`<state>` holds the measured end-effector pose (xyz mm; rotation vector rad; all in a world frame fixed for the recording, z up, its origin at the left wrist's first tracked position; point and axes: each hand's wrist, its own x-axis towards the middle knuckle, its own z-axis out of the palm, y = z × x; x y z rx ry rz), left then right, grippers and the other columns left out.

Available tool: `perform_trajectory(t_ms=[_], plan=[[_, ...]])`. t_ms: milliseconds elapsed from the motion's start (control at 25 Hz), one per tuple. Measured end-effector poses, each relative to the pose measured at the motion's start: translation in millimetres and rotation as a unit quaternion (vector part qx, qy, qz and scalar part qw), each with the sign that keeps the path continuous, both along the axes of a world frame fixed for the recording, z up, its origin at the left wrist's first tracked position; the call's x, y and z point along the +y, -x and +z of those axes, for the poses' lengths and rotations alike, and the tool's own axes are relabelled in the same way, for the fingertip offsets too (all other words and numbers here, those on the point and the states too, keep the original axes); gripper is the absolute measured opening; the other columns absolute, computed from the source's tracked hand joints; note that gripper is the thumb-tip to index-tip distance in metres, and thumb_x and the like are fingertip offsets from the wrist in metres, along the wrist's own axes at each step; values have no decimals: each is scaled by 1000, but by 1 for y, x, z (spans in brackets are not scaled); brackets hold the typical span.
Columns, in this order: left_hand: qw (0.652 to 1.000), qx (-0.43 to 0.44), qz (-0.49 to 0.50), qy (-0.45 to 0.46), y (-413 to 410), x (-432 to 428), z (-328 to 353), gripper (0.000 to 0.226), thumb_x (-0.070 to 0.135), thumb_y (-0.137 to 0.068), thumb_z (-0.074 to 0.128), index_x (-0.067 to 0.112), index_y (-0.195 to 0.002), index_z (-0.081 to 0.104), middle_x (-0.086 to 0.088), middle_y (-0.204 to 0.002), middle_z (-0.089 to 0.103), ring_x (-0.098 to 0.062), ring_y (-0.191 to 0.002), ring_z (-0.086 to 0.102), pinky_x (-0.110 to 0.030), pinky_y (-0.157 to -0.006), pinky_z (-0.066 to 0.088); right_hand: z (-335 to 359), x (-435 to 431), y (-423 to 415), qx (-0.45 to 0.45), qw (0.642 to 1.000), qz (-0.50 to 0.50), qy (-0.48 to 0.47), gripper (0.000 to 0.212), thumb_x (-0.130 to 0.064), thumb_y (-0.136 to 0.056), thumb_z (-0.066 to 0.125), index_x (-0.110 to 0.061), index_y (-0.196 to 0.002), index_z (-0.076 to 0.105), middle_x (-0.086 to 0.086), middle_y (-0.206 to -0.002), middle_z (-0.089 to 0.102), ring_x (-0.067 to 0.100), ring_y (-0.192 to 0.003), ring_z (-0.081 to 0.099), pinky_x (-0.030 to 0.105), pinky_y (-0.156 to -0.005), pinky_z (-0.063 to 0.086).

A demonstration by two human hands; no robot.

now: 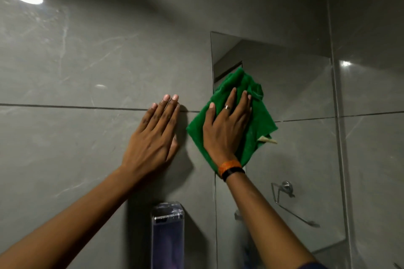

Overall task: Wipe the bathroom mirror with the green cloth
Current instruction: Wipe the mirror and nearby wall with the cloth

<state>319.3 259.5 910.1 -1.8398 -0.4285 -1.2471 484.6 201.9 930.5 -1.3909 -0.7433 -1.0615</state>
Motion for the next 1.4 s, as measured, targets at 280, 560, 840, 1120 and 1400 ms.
perform_trajectory(t_ms=[280, 560, 840, 1120, 1400], plan=[[997, -49, -41, 35, 20, -5, 32, 65, 27, -94, 26, -3, -151, 18, -21, -161, 11, -33, -150, 7, -41, -123, -1, 102, -2, 4, -43, 999, 14, -12, 59, -35, -104, 37, -7, -156, 27, 24, -163, 21, 39, -153, 17, 51, -127, 13], [993, -68, 69, 64, 83, -7, 82, 69, 34, -93, 12, 0, -153, 10, -19, -164, 5, -31, -152, 0, -43, -125, 2, 180, -10, 25, -109, 986, 126, 5, 46, -18, -106, 38, -6, -150, 39, 18, -162, 28, 35, -152, 21, 49, -126, 18], [984, -91, 145, 48, 147, -46, 112, 64, 28, -98, 22, 0, -154, 9, -18, -165, 6, -27, -153, -1, -44, -126, 5, 171, -21, 121, -232, 956, 176, -17, 44, -5, -100, 44, -6, -145, 48, 17, -158, 38, 34, -150, 29, 44, -126, 20], [977, -86, 185, 67, 214, -78, 88, 63, 23, -98, 27, -1, -153, 12, -19, -164, 9, -28, -153, 2, -43, -126, 5, 95, -29, 185, -269, 954, 130, 28, 42, 0, -98, 43, -4, -138, 55, 20, -150, 49, 37, -145, 39, 53, -123, 26], [974, -31, 145, 173, 253, -68, -28, 65, 26, -94, 20, 0, -153, 14, -17, -164, 11, -27, -153, 4, -44, -126, 6, -21, -28, 228, -245, 952, 121, 135, 42, -2, -98, 49, -5, -140, 51, 18, -138, 59, 36, -132, 52, 50, -118, 35]])
